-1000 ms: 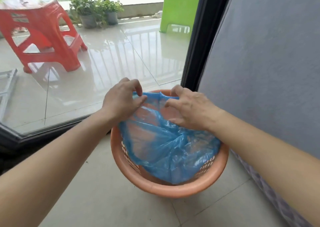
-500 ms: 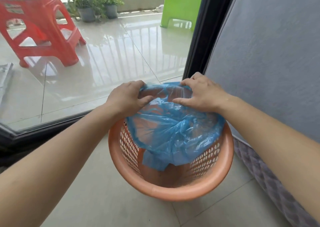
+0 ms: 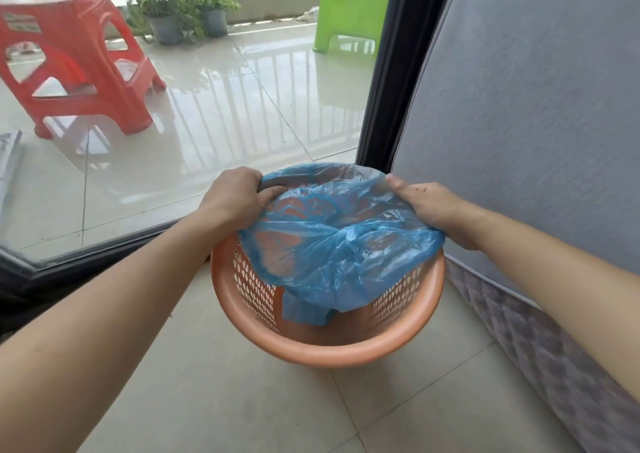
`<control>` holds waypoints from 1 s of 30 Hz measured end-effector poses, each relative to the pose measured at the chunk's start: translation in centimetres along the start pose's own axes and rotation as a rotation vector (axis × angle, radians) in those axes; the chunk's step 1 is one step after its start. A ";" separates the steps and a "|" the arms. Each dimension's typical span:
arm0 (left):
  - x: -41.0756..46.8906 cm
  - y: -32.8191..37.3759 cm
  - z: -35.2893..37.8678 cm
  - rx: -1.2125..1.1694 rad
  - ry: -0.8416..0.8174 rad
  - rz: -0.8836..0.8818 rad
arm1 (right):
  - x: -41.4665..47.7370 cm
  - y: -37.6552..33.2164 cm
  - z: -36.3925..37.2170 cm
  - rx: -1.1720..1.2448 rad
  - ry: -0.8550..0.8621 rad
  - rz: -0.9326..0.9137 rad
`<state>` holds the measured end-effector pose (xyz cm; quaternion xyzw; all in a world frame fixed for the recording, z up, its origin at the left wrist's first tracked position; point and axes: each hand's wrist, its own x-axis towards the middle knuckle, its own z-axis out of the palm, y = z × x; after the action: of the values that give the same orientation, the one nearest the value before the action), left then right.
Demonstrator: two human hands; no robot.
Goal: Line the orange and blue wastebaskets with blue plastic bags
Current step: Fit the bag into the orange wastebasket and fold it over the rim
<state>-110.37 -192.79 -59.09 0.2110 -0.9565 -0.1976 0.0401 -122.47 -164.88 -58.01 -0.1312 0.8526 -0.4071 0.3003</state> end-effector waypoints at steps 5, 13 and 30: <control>-2.1 1.7 -0.8 0.242 0.155 -0.011 | -1.4 1.5 1.0 0.095 0.148 0.094; -10.3 8.6 -0.4 0.123 0.129 0.499 | -4.1 2.0 2.8 0.221 0.279 0.138; -16.4 8.1 0.5 0.076 0.302 0.446 | -9.2 4.7 3.4 0.097 0.250 0.133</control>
<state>-98.73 -178.98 -56.23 0.0233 -0.9692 -0.1143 0.2168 -113.03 -159.67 -59.54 -0.0078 0.8695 -0.4401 0.2240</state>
